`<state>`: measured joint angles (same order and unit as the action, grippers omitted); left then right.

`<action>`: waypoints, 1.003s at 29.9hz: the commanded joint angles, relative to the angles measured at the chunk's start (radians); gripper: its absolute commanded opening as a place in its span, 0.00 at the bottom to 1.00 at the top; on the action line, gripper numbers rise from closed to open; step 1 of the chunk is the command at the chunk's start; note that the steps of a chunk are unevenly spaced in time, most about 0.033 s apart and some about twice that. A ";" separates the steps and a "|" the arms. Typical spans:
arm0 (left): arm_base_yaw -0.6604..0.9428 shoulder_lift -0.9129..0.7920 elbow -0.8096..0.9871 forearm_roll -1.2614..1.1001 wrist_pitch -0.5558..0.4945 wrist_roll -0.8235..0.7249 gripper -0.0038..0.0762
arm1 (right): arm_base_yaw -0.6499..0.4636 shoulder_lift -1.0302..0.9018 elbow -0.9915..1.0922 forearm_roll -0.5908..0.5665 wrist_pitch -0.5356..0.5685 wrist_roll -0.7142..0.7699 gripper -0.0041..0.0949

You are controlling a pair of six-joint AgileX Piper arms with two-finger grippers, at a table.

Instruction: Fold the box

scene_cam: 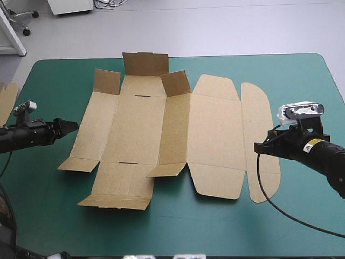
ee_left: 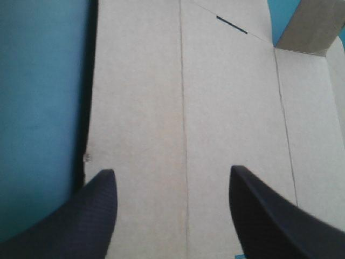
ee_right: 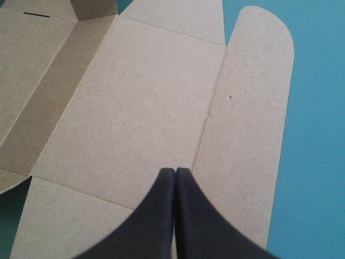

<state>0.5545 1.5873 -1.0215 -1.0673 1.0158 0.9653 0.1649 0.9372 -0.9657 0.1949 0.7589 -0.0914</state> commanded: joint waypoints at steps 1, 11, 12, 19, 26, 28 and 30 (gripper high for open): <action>0.027 0.016 -0.029 -0.059 0.030 -0.009 0.62 | -0.009 -0.010 -0.032 0.010 -0.045 -0.009 0.01; 0.051 0.207 -0.096 -0.145 0.253 0.083 0.62 | -0.009 -0.010 -0.032 0.010 -0.024 -0.007 0.01; 0.055 0.222 -0.103 -0.149 0.267 0.095 0.62 | -0.009 -0.010 -0.032 0.010 -0.023 -0.007 0.01; 0.106 0.290 -0.121 -0.146 0.280 0.090 0.58 | -0.009 -0.010 -0.032 0.010 -0.011 -0.005 0.01; 0.098 0.300 -0.121 -0.146 0.280 0.092 0.52 | -0.009 -0.010 -0.032 0.008 -0.012 -0.005 0.01; 0.082 0.300 -0.121 -0.142 0.280 0.089 0.52 | -0.009 -0.010 -0.032 0.008 -0.012 -0.005 0.01; 0.064 0.301 -0.121 -0.130 0.280 0.089 0.52 | -0.009 -0.010 -0.032 0.008 -0.012 -0.005 0.01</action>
<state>0.6437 1.9342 -1.1190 -1.1496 1.1695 1.0523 0.1649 0.9372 -0.9657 0.1949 0.7983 -0.0914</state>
